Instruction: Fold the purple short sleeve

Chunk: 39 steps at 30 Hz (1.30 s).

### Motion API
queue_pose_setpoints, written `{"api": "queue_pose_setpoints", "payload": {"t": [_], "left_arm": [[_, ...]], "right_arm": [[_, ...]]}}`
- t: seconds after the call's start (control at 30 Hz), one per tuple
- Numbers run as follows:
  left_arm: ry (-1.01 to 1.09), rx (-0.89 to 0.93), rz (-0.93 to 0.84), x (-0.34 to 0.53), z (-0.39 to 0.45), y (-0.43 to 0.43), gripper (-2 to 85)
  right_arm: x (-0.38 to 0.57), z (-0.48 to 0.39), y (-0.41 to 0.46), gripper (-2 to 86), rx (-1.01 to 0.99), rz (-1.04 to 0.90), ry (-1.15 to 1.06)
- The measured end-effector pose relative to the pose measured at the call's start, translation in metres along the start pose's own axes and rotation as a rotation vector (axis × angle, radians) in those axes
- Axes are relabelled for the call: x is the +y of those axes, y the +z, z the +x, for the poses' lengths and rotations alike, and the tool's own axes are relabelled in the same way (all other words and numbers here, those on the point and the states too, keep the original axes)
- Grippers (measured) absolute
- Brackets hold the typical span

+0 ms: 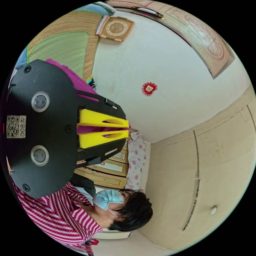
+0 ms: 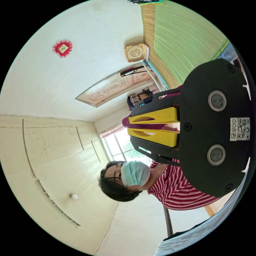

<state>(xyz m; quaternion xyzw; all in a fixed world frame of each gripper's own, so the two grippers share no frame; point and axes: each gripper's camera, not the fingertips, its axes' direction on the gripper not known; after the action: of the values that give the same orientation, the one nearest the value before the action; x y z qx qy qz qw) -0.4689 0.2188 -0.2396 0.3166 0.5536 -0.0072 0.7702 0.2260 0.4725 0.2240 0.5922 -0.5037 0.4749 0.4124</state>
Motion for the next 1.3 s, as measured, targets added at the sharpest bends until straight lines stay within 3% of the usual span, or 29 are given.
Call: {"api": "queue_pose_setpoints", "payload": {"t": [0.6,1.3], "left_arm": [[0.221,-0.021,0.044,-0.056,0.160,-0.086,1.3],[0.265,-0.084,0.041,-0.092,0.225,-0.103,1.4]], "right_arm": [[0.076,-0.107,0.032,1.9,0.106,-0.026,-0.174],[0.111,-0.150,0.056,1.9,0.175,-0.026,-0.238]]}}
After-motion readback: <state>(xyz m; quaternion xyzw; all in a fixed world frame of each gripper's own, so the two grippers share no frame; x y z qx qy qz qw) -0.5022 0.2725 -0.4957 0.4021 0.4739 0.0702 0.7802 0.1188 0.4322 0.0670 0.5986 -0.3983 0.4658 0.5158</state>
